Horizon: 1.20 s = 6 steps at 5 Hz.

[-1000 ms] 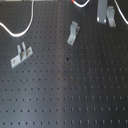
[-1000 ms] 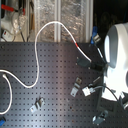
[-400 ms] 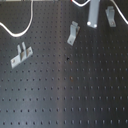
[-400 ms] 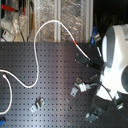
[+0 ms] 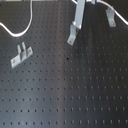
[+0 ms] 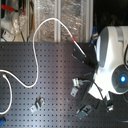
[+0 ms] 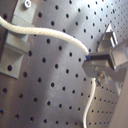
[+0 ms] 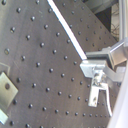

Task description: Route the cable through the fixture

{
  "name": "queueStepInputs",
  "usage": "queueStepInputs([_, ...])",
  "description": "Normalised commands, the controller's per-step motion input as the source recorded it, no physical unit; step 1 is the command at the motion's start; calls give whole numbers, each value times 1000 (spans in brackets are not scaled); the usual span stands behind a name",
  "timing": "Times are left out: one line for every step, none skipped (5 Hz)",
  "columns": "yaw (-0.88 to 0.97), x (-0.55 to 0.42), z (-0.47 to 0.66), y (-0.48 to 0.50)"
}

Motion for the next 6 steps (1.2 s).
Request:
queueStepInputs([71, 6, 340, 5])
queueStepInputs([46, 7, 383, 5])
queueStepInputs([0, 2, 352, 0])
queueStepInputs([0, -12, 378, -19])
queueStepInputs([0, 7, 374, 11])
queueStepInputs([-291, -273, 347, 190])
